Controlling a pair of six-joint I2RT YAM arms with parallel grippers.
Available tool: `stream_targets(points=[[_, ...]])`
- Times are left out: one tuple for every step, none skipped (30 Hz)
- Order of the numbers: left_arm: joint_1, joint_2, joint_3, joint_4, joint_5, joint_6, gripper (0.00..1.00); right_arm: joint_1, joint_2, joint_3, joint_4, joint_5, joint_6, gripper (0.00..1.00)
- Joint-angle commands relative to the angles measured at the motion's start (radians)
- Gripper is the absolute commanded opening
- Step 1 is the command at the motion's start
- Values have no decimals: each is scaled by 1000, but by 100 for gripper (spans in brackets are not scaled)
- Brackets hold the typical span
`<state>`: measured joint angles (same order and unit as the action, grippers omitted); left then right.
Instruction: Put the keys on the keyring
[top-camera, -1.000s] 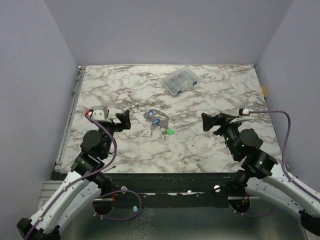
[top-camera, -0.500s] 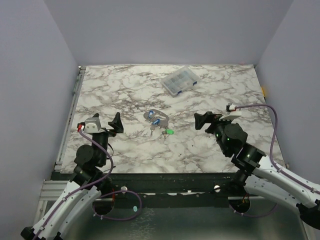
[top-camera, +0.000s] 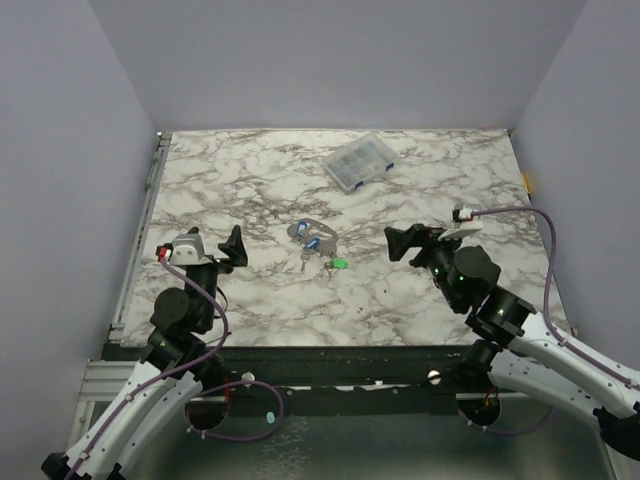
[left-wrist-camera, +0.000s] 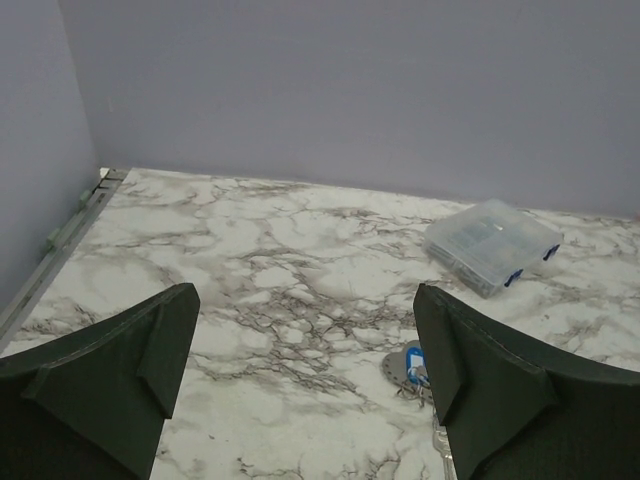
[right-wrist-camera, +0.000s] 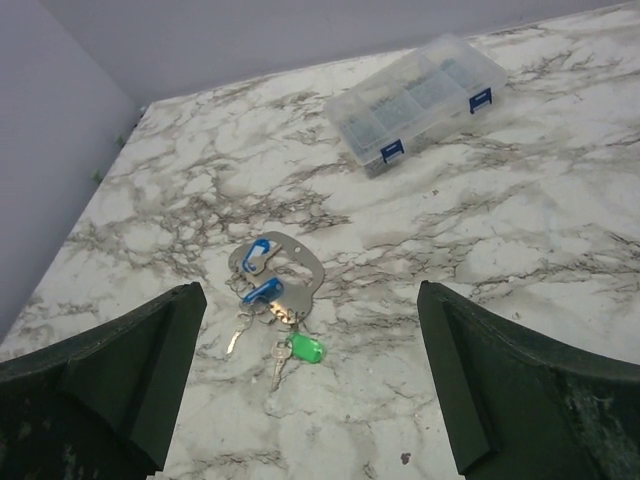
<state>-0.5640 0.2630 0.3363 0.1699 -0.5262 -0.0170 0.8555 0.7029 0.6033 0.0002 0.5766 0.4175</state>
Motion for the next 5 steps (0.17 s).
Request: stream_targets(points=[[4,3,23,-18,-15,12,96,-3,-22,1,55,-74,-22,100],[4,2,24,-19,-14,12,96,-3,-14,4,59,-73,-20,100],[4,2,24,-19,-13,12,96,-3,-4,7,58,-65,-16,100],[4,1,26,-20,-10,12,96,-3,6,11,54,-56,-11,100],[3,0,26,-21,-10,12,96,-3,16,15,44,-52,-8,100]])
